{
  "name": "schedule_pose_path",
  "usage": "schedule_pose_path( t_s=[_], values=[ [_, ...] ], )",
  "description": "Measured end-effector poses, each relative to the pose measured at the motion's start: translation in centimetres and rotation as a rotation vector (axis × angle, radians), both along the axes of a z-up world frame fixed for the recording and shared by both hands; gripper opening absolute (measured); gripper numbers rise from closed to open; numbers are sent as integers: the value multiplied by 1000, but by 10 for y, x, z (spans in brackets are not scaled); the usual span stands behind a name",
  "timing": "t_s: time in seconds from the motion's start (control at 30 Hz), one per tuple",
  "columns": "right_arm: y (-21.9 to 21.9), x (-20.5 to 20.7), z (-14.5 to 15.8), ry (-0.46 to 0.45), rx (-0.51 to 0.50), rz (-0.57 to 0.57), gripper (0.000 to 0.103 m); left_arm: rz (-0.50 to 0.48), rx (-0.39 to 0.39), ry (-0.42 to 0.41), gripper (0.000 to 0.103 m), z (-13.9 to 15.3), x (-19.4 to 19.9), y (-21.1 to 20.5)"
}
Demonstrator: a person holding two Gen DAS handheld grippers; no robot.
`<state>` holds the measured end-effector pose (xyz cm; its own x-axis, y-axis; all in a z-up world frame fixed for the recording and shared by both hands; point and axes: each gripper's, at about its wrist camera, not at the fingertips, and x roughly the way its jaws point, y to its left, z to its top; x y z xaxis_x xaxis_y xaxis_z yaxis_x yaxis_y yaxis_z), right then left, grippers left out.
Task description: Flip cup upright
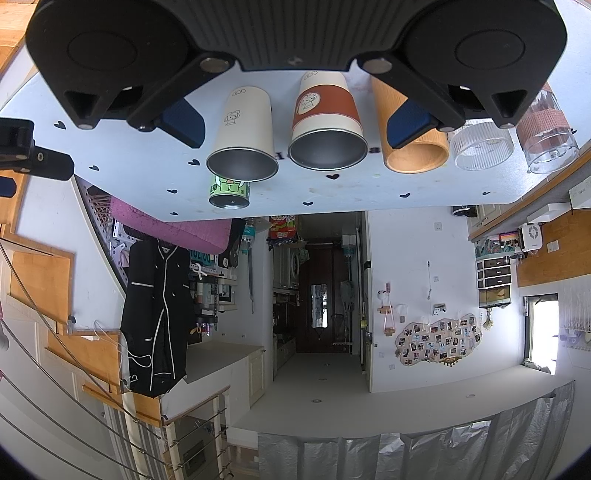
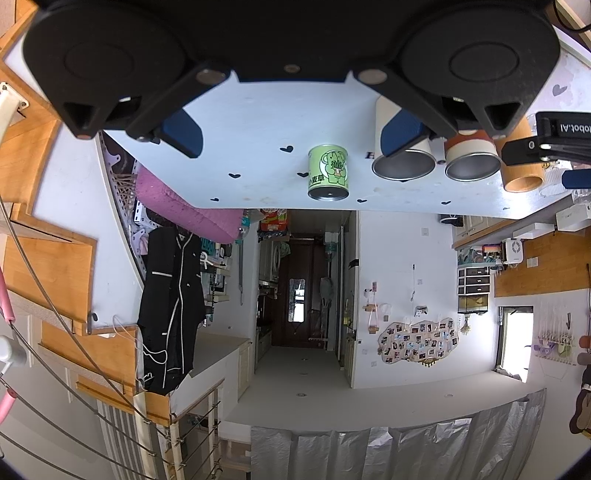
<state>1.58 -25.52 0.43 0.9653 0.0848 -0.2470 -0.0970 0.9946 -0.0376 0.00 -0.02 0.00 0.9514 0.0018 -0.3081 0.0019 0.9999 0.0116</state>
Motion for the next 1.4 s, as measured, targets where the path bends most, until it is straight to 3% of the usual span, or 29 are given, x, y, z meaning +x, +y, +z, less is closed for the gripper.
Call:
schedule_pose_path(
  t_s=[0.97,1.23,1.4],
  values=[
    [1,4,0,4,-7,10,103,-1,1,2,103,0,0,1],
    [12,52,-5,30,8,19,103,12,-8,15,103,-10,1,14],
    [13,106,-9,88,58,19,103,26,-17,26,103,-17,-1,20]
  ],
)
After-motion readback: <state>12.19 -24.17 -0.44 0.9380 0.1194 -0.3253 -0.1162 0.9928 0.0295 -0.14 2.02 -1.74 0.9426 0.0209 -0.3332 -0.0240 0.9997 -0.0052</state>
